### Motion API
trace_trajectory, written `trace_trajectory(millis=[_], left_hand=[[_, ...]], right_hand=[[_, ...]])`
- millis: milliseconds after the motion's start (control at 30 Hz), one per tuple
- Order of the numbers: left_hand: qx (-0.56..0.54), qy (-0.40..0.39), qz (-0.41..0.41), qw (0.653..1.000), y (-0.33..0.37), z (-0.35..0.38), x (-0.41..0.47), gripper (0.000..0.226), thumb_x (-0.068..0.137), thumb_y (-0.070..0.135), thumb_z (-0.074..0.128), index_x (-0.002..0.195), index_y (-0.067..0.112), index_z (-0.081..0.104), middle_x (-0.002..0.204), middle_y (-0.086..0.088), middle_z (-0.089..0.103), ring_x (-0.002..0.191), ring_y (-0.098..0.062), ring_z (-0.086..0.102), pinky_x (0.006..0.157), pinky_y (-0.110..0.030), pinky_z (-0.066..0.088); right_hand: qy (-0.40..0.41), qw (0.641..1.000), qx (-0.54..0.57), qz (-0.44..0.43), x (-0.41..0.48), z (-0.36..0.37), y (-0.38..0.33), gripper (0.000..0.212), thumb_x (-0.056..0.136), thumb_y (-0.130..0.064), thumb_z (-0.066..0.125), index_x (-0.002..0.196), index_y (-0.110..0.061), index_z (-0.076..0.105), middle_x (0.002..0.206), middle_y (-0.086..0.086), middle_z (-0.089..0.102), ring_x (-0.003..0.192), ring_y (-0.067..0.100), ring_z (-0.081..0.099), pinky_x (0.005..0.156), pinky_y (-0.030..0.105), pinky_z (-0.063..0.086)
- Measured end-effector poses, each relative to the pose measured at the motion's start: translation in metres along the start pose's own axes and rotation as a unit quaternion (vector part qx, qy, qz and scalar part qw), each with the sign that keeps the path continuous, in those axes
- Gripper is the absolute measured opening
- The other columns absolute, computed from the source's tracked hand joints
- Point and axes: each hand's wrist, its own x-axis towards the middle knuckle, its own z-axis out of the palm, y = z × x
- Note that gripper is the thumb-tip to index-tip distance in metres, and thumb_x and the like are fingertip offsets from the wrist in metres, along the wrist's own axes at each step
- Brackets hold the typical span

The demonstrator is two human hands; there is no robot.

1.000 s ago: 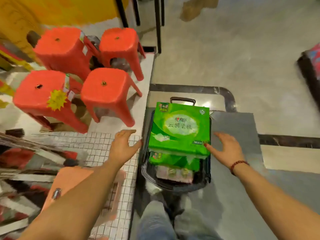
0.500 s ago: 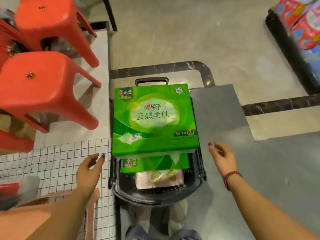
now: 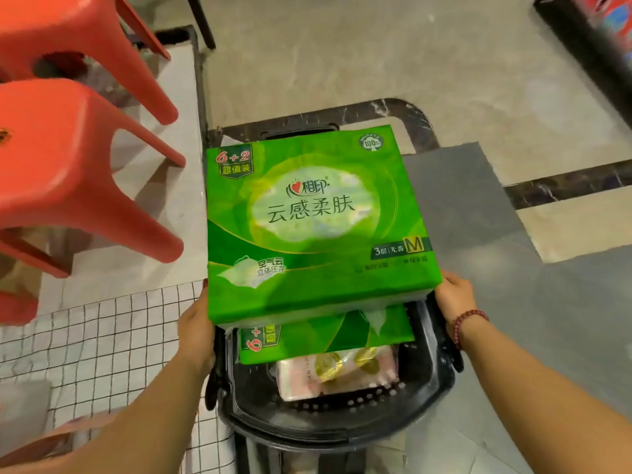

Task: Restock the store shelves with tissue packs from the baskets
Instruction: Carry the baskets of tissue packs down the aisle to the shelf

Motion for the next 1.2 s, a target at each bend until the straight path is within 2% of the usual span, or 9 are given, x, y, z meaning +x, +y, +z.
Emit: trace_trajectory(millis=[133, 300, 433, 833, 933, 1033, 1100, 1167, 1200], left_hand=[[-0.048, 0.012, -0.023, 0.999, 0.001, 0.001, 0.006, 0.025, 0.09, 0.038, 0.064, 0.081, 0.015, 0.07, 0.076, -0.006, 0.072, 0.067, -0.021, 0.066, 0.071, -0.033, 0.054], [-0.026, 0.056, -0.01, 0.998, -0.004, 0.006, 0.015, 0.043, 0.087, 0.008, 0.059, 0.052, 0.018, 0.036, 0.038, 0.006, 0.041, 0.039, -0.01, 0.037, 0.037, -0.013, 0.031], [-0.033, 0.068, -0.023, 0.997, -0.004, 0.006, 0.017, 0.042, 0.087, 0.001, 0.057, 0.056, 0.016, 0.035, 0.038, 0.003, 0.039, 0.033, -0.01, 0.034, 0.036, -0.011, 0.03], [-0.015, 0.02, -0.024, 0.999, 0.006, 0.005, -0.042, 0.036, 0.092, 0.001, 0.054, 0.059, 0.013, 0.044, 0.032, 0.008, 0.046, 0.025, -0.004, 0.04, 0.032, -0.008, 0.032], [-0.003, -0.002, -0.025, 1.0, 0.027, 0.012, -0.083, 0.034, 0.091, 0.001, 0.054, 0.061, 0.013, 0.045, 0.032, 0.008, 0.046, 0.026, -0.005, 0.041, 0.032, -0.009, 0.032], [0.022, -0.023, -0.032, 0.999, 0.047, 0.021, -0.128, 0.026, 0.09, 0.004, 0.058, 0.066, 0.011, 0.052, 0.049, -0.002, 0.058, 0.04, -0.012, 0.052, 0.033, -0.012, 0.038], [0.042, -0.044, -0.042, 0.997, 0.062, 0.031, -0.164, 0.011, 0.089, 0.004, 0.059, 0.087, -0.007, 0.061, 0.087, -0.029, 0.068, 0.059, -0.022, 0.059, 0.037, -0.019, 0.046], [0.066, -0.063, -0.027, 0.995, 0.077, 0.045, -0.198, 0.028, 0.088, 0.003, 0.058, 0.106, -0.019, 0.055, 0.122, -0.046, 0.047, 0.067, -0.029, 0.063, 0.042, -0.028, 0.052], [0.072, -0.071, -0.013, 0.995, 0.085, 0.054, -0.216, 0.028, 0.088, 0.002, 0.058, 0.106, -0.02, 0.056, 0.123, -0.046, 0.044, 0.056, -0.027, 0.06, 0.04, -0.025, 0.047]], right_hand=[[-0.009, 1.0, 0.001, 0.028, 0.013, 0.004, 0.003, 0.025, 0.093, -0.021, 0.06, 0.069, -0.013, 0.063, 0.071, 0.008, 0.061, 0.065, 0.018, 0.053, 0.065, 0.029, 0.044], [0.022, 0.998, 0.038, 0.046, 0.023, 0.012, 0.012, 0.025, 0.089, -0.003, 0.06, 0.067, -0.013, 0.056, 0.064, 0.004, 0.055, 0.059, 0.014, 0.046, 0.052, 0.027, 0.038], [0.035, 0.996, 0.061, 0.053, 0.02, 0.012, 0.018, 0.028, 0.087, -0.002, 0.062, 0.063, -0.012, 0.052, 0.04, -0.008, 0.05, 0.046, 0.01, 0.044, 0.041, 0.02, 0.036], [0.086, 0.988, 0.097, 0.09, -0.057, -0.051, 0.034, 0.019, 0.089, -0.01, 0.065, 0.071, -0.005, 0.065, 0.076, 0.012, 0.069, 0.066, 0.019, 0.06, 0.071, 0.035, 0.049], [0.104, 0.982, 0.117, 0.103, -0.091, -0.09, 0.014, 0.039, 0.089, -0.018, 0.067, 0.093, 0.02, 0.062, 0.101, 0.038, 0.063, 0.079, 0.03, 0.063, 0.082, 0.051, 0.053], [0.118, 0.978, 0.129, 0.11, -0.13, -0.141, -0.003, 0.033, 0.088, -0.021, 0.068, 0.091, 0.011, 0.061, 0.082, 0.036, 0.057, 0.077, 0.029, 0.051, 0.072, 0.041, 0.043], [0.133, 0.973, 0.149, 0.112, -0.155, -0.175, -0.014, 0.021, 0.087, -0.021, 0.068, 0.092, -0.003, 0.058, 0.082, 0.02, 0.051, 0.079, 0.025, 0.046, 0.071, 0.039, 0.039], [0.152, 0.966, 0.178, 0.108, -0.177, -0.209, -0.021, 0.019, 0.087, -0.019, 0.068, 0.093, -0.005, 0.057, 0.083, 0.016, 0.048, 0.081, 0.023, 0.042, 0.071, 0.038, 0.036], [0.165, 0.963, 0.186, 0.106, -0.188, -0.225, -0.024, 0.018, 0.087, -0.017, 0.068, 0.091, -0.005, 0.056, 0.083, 0.016, 0.047, 0.081, 0.023, 0.04, 0.07, 0.038, 0.034]])
